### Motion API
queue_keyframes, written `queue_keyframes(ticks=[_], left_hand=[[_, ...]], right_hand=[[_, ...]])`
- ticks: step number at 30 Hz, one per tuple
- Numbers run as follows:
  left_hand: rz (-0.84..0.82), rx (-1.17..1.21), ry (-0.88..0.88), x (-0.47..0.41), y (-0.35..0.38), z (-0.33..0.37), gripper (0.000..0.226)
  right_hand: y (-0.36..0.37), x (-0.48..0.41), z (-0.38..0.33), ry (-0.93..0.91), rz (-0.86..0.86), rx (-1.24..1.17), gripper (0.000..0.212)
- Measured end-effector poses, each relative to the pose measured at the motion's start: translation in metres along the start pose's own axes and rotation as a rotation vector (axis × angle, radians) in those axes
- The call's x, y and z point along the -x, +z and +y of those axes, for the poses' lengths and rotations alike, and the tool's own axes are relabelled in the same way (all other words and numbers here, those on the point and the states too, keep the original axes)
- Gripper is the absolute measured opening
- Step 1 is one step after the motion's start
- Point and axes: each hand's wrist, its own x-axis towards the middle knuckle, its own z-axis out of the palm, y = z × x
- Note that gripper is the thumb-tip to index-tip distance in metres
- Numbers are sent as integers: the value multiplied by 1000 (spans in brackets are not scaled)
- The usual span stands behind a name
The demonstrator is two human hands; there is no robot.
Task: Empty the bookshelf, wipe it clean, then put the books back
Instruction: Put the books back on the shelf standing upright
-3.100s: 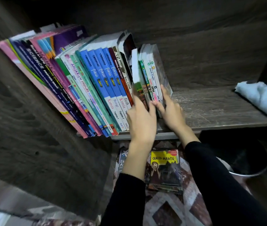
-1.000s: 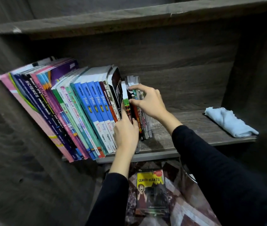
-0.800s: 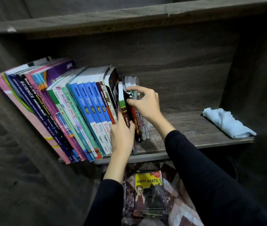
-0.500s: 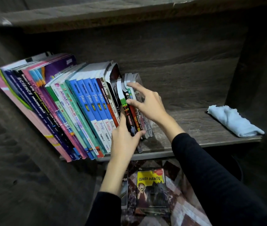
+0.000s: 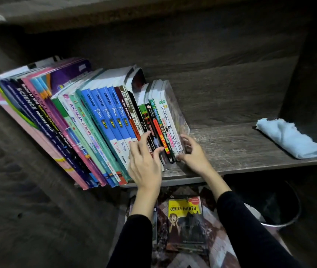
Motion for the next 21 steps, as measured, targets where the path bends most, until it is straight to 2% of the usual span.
queue_keyframes(ticks=[3,7,10,14,16,21], left_hand=[[90,-122,134,4,14,-9,55],[116,-164,168,5,19,-13,52],[107,-214,119,0,18,-5,51],[54,-270,-95,-11,20,16,55],[43,-252,-148,-13,21,21,55],[120,-188,-26,-20,4,22,46]], right_hand=[[-5,-6,5,16,11,12,69],[-6,-11,10,32,2,-26,69],[-5,-13,11,26,5,-30,70],[-3,-10,11,15,4,-17,70],[-4,-9,10,4,-2,3,70],[-9,-8,8,13,-48,86,77]])
